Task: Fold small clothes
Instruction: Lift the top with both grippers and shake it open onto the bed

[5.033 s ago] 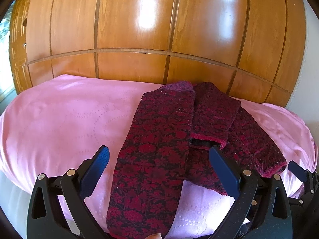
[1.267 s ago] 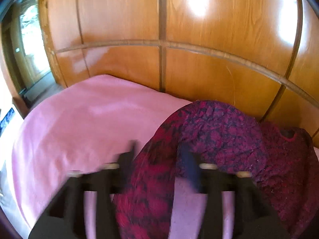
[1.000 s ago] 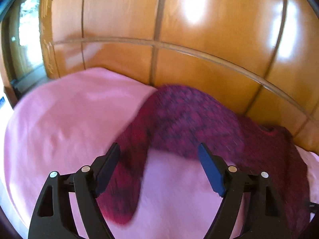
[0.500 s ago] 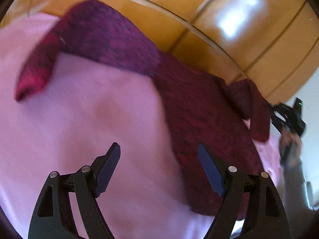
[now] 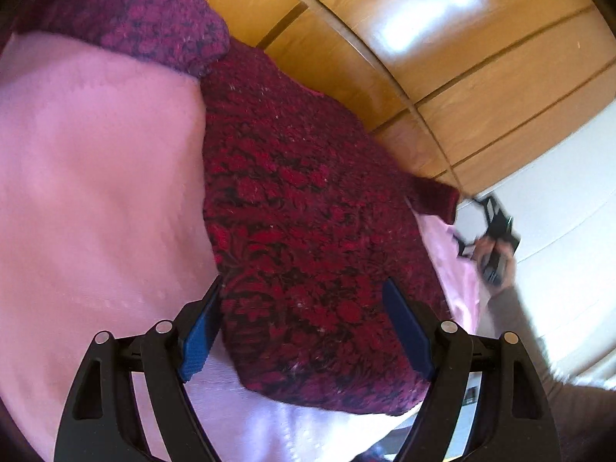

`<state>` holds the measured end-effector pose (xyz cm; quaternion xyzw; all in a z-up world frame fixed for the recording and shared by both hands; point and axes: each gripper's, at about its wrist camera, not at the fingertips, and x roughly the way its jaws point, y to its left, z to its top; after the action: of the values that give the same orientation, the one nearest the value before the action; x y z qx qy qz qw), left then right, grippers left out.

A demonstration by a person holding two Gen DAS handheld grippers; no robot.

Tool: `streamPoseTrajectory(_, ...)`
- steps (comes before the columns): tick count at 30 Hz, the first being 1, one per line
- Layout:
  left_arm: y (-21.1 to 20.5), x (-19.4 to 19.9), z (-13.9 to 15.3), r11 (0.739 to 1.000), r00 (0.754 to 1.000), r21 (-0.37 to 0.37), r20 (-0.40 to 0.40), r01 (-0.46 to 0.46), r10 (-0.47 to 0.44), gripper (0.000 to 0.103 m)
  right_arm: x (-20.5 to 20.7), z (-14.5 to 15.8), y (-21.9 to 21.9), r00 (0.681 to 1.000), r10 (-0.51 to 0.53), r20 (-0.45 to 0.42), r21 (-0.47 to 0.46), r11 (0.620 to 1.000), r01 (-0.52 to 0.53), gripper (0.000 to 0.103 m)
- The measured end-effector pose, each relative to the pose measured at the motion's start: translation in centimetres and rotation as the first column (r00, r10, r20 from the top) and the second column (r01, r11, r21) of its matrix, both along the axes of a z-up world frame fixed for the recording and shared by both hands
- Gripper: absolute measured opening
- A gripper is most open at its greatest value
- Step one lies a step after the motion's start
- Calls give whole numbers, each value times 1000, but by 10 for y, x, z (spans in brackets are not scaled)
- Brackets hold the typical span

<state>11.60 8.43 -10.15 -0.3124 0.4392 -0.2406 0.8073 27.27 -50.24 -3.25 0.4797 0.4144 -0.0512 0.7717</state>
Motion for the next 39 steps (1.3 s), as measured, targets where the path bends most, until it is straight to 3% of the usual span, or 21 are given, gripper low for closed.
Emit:
streamPoseTrajectory(3,-4,1,-7,1000,1000,-26,-23,2,-2,74,-38,-7,9,997,70,-40,-60,996,-72,92)
streamPoseTrajectory(6,-2,1,-17,997,999,-72,-54,0,-4,63,-72,6,24,976,214,-42,-119,969,-218,82)
streamPoseTrajectory(8,-2,3,-19,997,998,-80,-68,6,-11,38,-96,8,62,921,381,-81,-173,905,-389,70)
streamPoseTrajectory(9,-1,5,-20,997,997,-79,-76,4,-10,32,-107,5,76,897,431,-101,-194,875,-443,66)
streamPoseTrajectory(10,0,8,-20,997,997,-82,-77,1,-7,26,-116,1,98,854,498,-149,-229,823,-520,59)
streamPoseTrajectory(11,1,10,-18,997,997,-82,-74,0,-6,22,-122,-6,117,814,538,-217,-271,768,-580,44)
streamPoseTrajectory(13,0,12,-10,999,998,-47,-57,8,-10,18,-129,-20,147,745,578,-332,-319,675,-665,30)
streamPoseTrajectory(15,-3,13,5,1000,1000,-2,-17,20,-20,15,-131,-17,166,730,586,-352,-377,625,-684,20)
streamPoseTrajectory(18,0,20,34,999,999,10,23,37,-38,13,-132,9,182,726,605,-327,-419,596,-685,16)
streamPoseTrajectory(22,22,27,97,999,994,33,103,35,-39,12,-136,70,211,708,683,-180,-491,562,-666,14)
streamPoseTrajectory(25,42,27,128,999,991,40,130,33,-38,12,-148,101,233,674,732,-99,-520,539,-662,14)
streamPoseTrajectory(27,55,21,139,997,991,66,124,42,-50,11,-160,102,247,639,764,-87,-514,515,-686,14)
streamPoseTrajectory(30,61,14,117,981,996,189,72,35,-49,12,-178,77,251,609,782,-134,-470,491,-733,14)
streamPoseTrajectory(34,64,-2,57,980,997,194,-64,54,-43,19,-200,23,255,591,761,-269,-405,468,-786,14)
streamPoseTrajectory(36,62,-15,31,968,996,249,-88,40,-19,23,-206,2,247,614,723,-317,-385,494,-780,14)
streamPoseTrajectory(39,70,-25,13,981,995,196,-98,9,10,37,-209,-13,233,654,696,-296,-316,575,-755,35)
